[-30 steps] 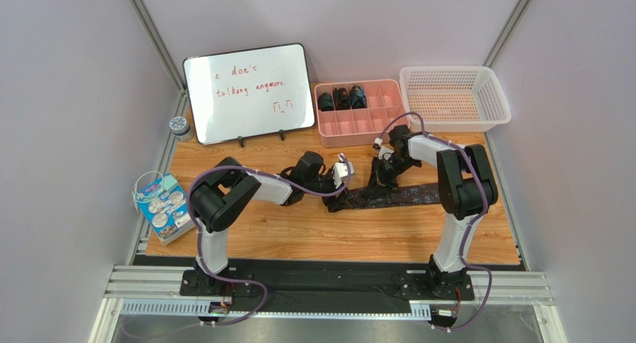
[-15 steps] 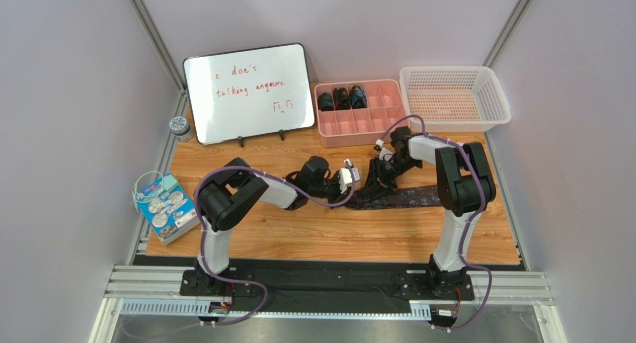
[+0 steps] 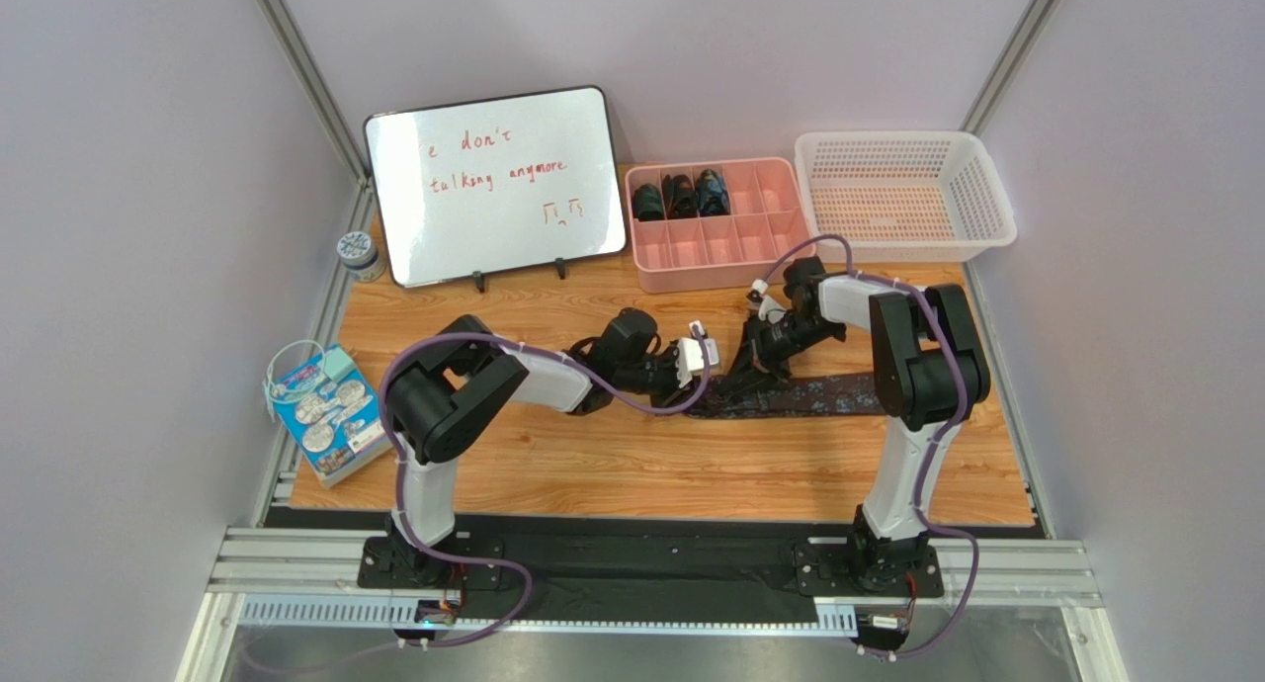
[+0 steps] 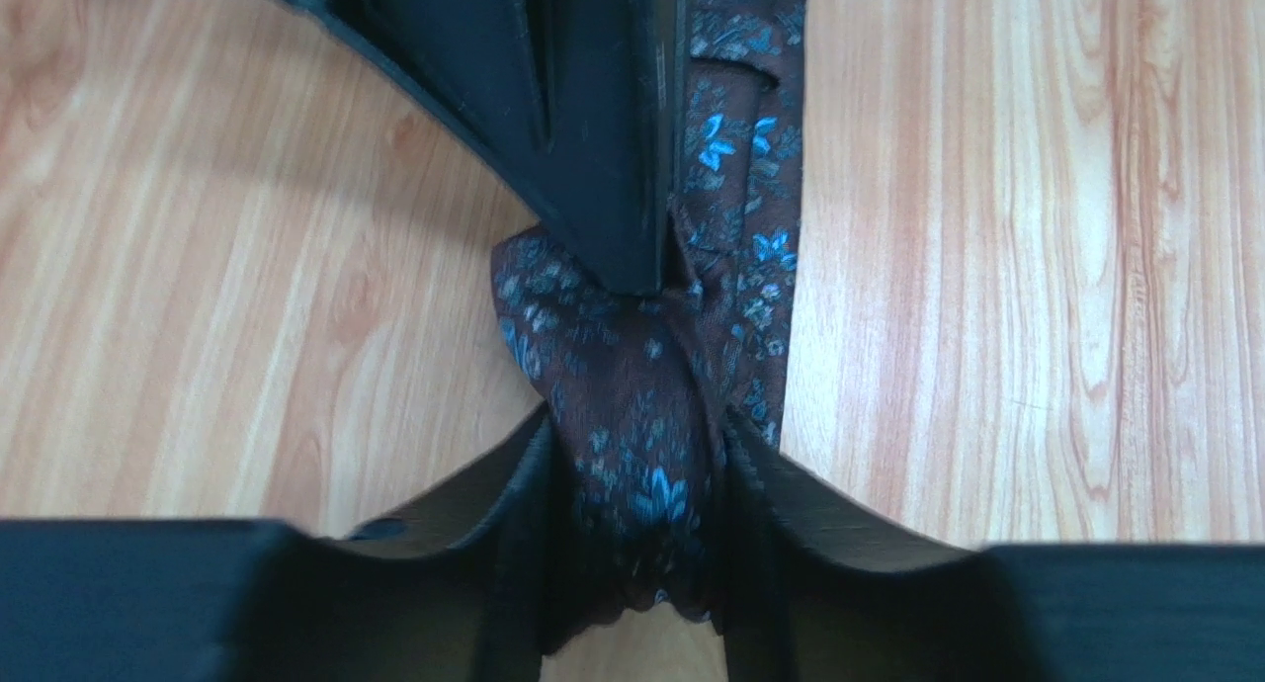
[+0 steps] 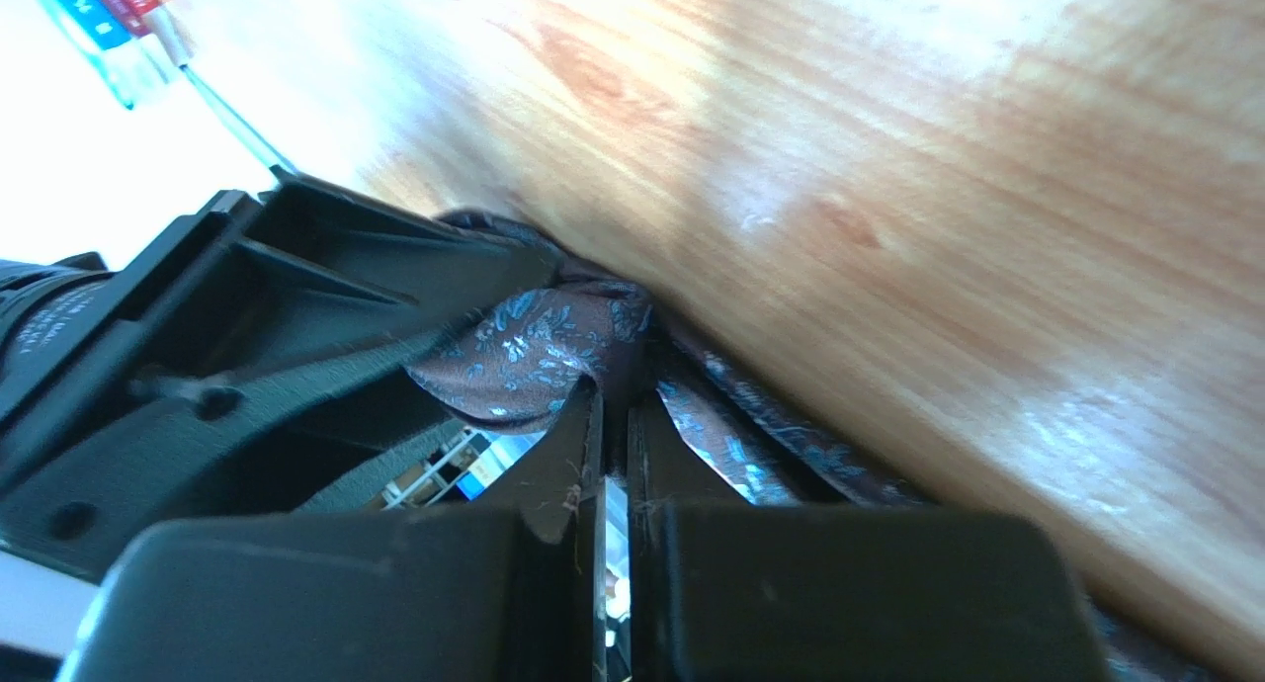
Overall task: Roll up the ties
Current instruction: Roll the tie at the center of the board.
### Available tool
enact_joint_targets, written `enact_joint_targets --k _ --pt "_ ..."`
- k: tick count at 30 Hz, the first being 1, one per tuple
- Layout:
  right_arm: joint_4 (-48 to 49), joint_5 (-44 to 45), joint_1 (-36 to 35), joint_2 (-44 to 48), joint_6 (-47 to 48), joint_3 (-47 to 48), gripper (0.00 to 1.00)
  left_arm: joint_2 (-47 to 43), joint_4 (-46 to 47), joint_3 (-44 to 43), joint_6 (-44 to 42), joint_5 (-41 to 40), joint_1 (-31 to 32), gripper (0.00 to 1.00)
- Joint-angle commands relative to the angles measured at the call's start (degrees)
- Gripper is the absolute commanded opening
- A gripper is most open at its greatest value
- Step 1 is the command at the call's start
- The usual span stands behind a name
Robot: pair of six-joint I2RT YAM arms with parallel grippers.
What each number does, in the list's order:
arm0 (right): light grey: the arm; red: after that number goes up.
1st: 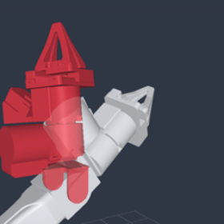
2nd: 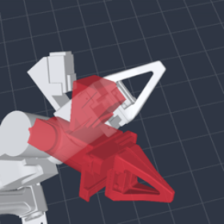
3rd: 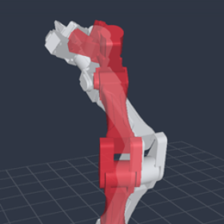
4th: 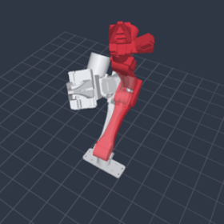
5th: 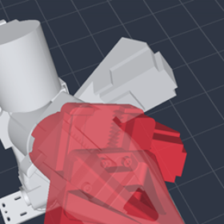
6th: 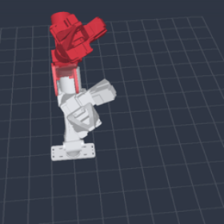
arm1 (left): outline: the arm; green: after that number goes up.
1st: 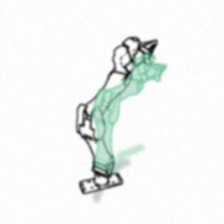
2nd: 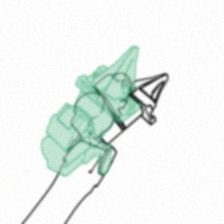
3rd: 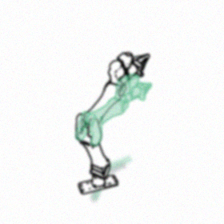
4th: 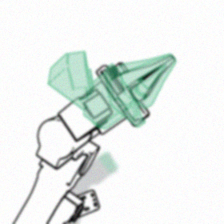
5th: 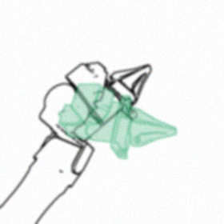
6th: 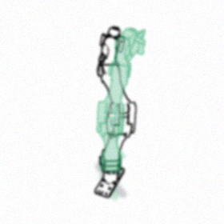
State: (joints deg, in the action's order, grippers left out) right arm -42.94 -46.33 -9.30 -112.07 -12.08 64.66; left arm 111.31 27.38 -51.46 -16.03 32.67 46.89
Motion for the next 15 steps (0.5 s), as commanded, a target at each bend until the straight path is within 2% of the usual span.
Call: enact_joint_targets --k 1,4,5,9,15 --pt "1.72 10.18 0.16 0.8 3.46 -1.38 0.0 -0.73 -10.25 1.97 2.3 -0.94 -1.18 0.52" --pt "1.19 13.79 0.07 1.15 4.51 -2.43 0.0 -2.93 -6.64 4.34 6.26 0.47 -3.12 0.68" --pt "1.19 14.33 0.07 1.15 4.6 -2.52 0.0 -3.37 -5.68 5.05 6.89 1.25 -3.47 0.69" --pt "1.19 18.28 -2.03 1.42 5.57 -2.7 0.0 -3.47 -0.14 6.99 8.03 4.16 -3.56 0.71" --pt "0.75 22.94 -4.85 0.1 4.78 -1.73 0.0 -2.67 2.94 4.89 10.4 6.97 -3.56 0.61"
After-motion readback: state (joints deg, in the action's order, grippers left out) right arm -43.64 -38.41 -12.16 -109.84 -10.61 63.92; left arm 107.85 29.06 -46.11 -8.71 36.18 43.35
